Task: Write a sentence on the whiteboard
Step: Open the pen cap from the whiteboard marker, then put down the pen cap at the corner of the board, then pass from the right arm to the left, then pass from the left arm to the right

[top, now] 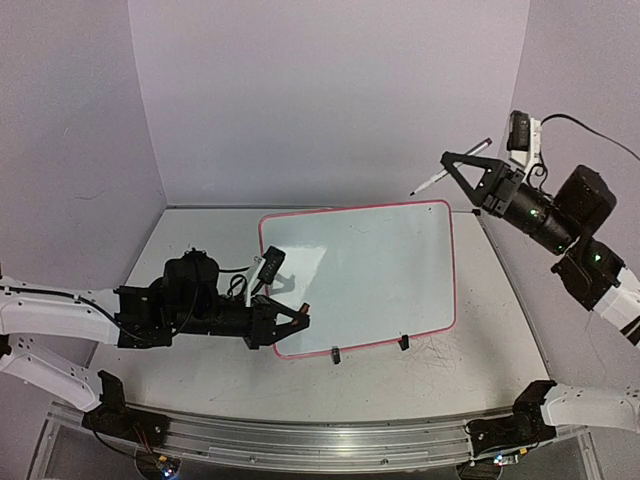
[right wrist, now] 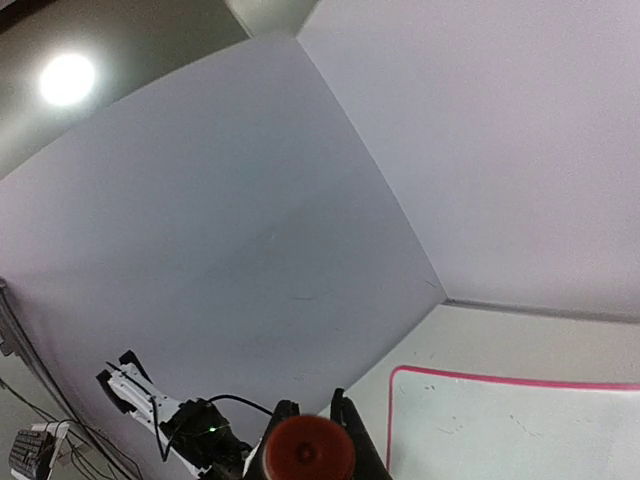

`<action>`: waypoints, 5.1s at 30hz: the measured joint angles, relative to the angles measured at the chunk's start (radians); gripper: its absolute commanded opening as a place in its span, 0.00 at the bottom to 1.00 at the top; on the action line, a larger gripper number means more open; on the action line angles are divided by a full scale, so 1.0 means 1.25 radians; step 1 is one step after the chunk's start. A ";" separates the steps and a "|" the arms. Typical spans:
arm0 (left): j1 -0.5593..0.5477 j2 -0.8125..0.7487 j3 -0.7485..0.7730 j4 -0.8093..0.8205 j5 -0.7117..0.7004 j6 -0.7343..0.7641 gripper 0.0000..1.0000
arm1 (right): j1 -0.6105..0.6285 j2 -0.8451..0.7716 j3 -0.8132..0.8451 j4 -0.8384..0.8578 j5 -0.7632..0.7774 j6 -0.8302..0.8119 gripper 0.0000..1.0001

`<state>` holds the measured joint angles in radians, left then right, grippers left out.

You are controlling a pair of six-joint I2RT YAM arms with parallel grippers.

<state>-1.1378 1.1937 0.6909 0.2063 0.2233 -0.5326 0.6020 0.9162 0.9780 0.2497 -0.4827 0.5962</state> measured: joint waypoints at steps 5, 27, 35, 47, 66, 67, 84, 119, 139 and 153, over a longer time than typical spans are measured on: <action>0.000 -0.086 0.047 -0.199 -0.201 -0.057 0.00 | 0.008 -0.015 0.009 0.008 -0.023 -0.033 0.00; 0.273 0.143 -0.021 -0.473 -0.499 -0.327 0.09 | 0.008 -0.019 -0.024 -0.090 -0.005 -0.077 0.00; 0.273 0.229 -0.010 -0.451 -0.508 -0.357 0.06 | 0.008 -0.025 -0.048 -0.098 -0.004 -0.076 0.00; 0.273 0.279 -0.010 -0.443 -0.511 -0.378 0.19 | 0.008 -0.010 -0.049 -0.098 -0.004 -0.079 0.00; 0.273 0.067 0.023 -0.523 -0.495 -0.321 0.60 | 0.008 0.032 -0.066 -0.089 -0.011 -0.077 0.00; 0.273 0.033 0.024 -0.528 -0.488 -0.314 0.62 | 0.008 0.034 -0.068 -0.084 -0.014 -0.075 0.00; 0.154 -0.143 0.073 -0.139 -0.101 -0.222 0.66 | 0.163 0.195 -0.114 0.129 -0.031 0.061 0.00; -0.013 0.040 0.141 0.109 -0.031 -0.141 0.25 | 0.245 0.284 -0.136 0.326 -0.021 0.206 0.00; -0.013 0.020 0.131 0.109 -0.027 -0.091 0.00 | 0.254 0.285 -0.125 0.276 -0.036 0.180 0.90; -0.012 -0.009 0.165 -0.174 0.119 0.081 0.00 | 0.118 0.224 0.035 -0.198 -0.249 -0.128 0.86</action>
<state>-1.1522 1.1822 0.8976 -0.0111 0.3716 -0.4313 0.7497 1.1965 1.0216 0.0025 -0.7942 0.4359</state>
